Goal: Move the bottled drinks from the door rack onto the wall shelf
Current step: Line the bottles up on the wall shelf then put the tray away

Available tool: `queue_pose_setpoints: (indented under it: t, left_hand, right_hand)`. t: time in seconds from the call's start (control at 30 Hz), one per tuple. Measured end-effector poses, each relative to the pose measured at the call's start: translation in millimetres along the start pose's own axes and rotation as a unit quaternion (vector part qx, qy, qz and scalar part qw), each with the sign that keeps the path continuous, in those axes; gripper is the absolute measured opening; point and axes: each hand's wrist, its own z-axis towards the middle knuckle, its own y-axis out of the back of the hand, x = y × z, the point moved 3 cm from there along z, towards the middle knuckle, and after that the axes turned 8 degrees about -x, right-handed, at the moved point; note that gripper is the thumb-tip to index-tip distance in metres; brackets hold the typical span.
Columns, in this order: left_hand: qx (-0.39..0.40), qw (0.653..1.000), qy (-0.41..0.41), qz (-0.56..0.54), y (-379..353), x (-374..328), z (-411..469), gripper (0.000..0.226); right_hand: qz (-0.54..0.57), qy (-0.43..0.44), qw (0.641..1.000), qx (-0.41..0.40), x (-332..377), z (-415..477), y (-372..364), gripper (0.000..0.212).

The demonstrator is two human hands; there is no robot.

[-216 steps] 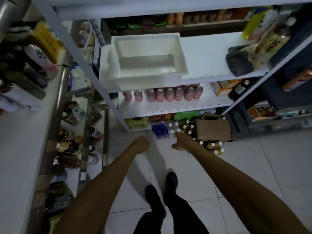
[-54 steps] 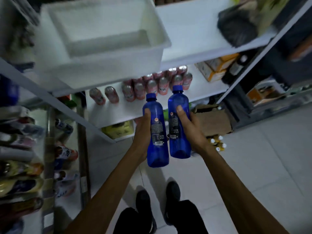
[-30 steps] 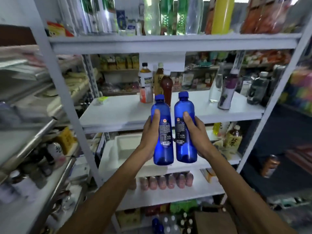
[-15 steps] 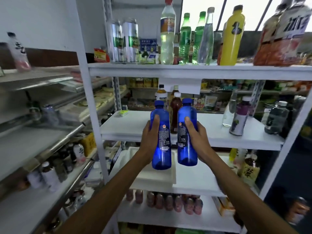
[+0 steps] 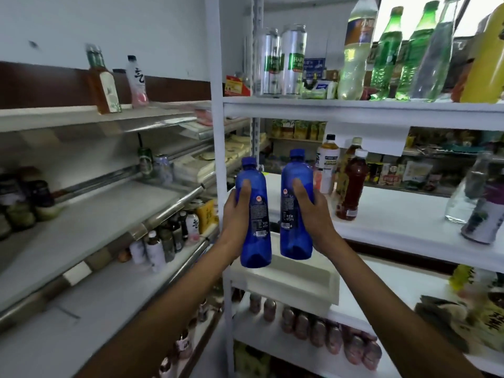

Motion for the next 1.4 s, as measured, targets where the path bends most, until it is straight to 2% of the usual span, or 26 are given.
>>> queue_pose_setpoints:
  t: [0.07, 0.13, 0.27, 0.43, 0.7, 0.83, 1.03, 1.17, 1.3, 1.4]
  left_hand:
    - [-0.012, 1.0, -0.003, -0.009, 23, -7, 4, 0.052]
    - [-0.032, 0.999, -0.012, -0.004, 47, -14, 8, 0.056]
    - [-0.088, 0.996, -0.023, 0.004, 98, -26, 14, 0.052]
    - [-0.152, 0.986, -0.056, 0.037, 160, -40, 17, 0.041]
    - [-0.231, 0.97, -0.048, 0.058, 244, -57, 6, 0.047]
    - [-0.273, 0.959, -0.053, 0.047, 269, -69, -1, 0.048]
    - [-0.342, 0.934, -0.073, 0.071, 296, -84, -15, 0.048]
    - [-0.394, 0.912, -0.079, 0.08, 309, -86, -20, 0.051]
    - [-0.432, 0.893, -0.089, 0.093, 318, -85, -28, 0.054]
    - [-0.461, 0.876, -0.087, 0.11, 322, -83, -32, 0.06]
  right_hand:
    - [0.012, -0.013, 1.0, 0.025, -7, -1, -25, 0.037]
    - [0.024, -0.027, 0.998, 0.043, -10, -2, -51, 0.042]
    - [0.038, -0.04, 0.995, 0.087, -17, -6, -106, 0.033]
    - [0.046, -0.041, 0.989, 0.133, -26, -14, -174, 0.037]
    - [0.064, -0.023, 0.969, 0.237, -34, -38, -262, 0.054]
    - [0.089, -0.021, 0.954, 0.284, -32, -44, -299, 0.041]
    - [0.116, -0.048, 0.927, 0.354, -34, -51, -343, 0.054]
    - [0.142, -0.054, 0.907, 0.392, -35, -57, -364, 0.042]
    - [0.149, -0.055, 0.89, 0.427, -40, -62, -379, 0.056]
    - [0.155, -0.058, 0.877, 0.452, -47, -63, -390, 0.05]
